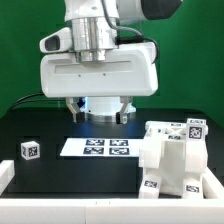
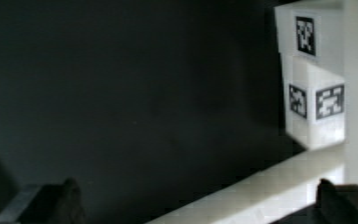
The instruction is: Assemble chair
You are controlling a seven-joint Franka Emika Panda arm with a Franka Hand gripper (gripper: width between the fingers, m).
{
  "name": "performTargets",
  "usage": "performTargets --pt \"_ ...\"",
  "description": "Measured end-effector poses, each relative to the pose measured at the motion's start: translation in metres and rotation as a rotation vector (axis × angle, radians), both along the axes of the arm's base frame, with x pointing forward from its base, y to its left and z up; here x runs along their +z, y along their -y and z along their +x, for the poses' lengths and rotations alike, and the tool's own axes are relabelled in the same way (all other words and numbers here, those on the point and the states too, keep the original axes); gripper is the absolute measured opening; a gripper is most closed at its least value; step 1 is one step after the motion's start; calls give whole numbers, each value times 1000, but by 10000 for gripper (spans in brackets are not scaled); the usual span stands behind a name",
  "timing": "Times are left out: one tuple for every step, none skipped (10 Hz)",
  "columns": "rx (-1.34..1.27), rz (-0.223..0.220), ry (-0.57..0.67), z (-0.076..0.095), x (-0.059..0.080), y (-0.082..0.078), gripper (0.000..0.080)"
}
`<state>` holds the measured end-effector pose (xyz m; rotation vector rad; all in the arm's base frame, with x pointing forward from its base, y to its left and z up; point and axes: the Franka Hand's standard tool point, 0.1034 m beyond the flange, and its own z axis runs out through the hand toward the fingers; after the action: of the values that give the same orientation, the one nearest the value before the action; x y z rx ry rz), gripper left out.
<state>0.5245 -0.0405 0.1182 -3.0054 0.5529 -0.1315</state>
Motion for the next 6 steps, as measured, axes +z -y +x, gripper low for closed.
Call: performTargets --pt "41 -6 3 0 0 2 649" --pt "126 -17 7 0 0 3 649" --pt "205 -27 9 -2 -1 5 649" --pt "268 -26 -11 -14 -8 18 649" --pt "425 -52 -42 -27 -17 38 649" --pt "520 -88 -70 -36 -26 62 649"
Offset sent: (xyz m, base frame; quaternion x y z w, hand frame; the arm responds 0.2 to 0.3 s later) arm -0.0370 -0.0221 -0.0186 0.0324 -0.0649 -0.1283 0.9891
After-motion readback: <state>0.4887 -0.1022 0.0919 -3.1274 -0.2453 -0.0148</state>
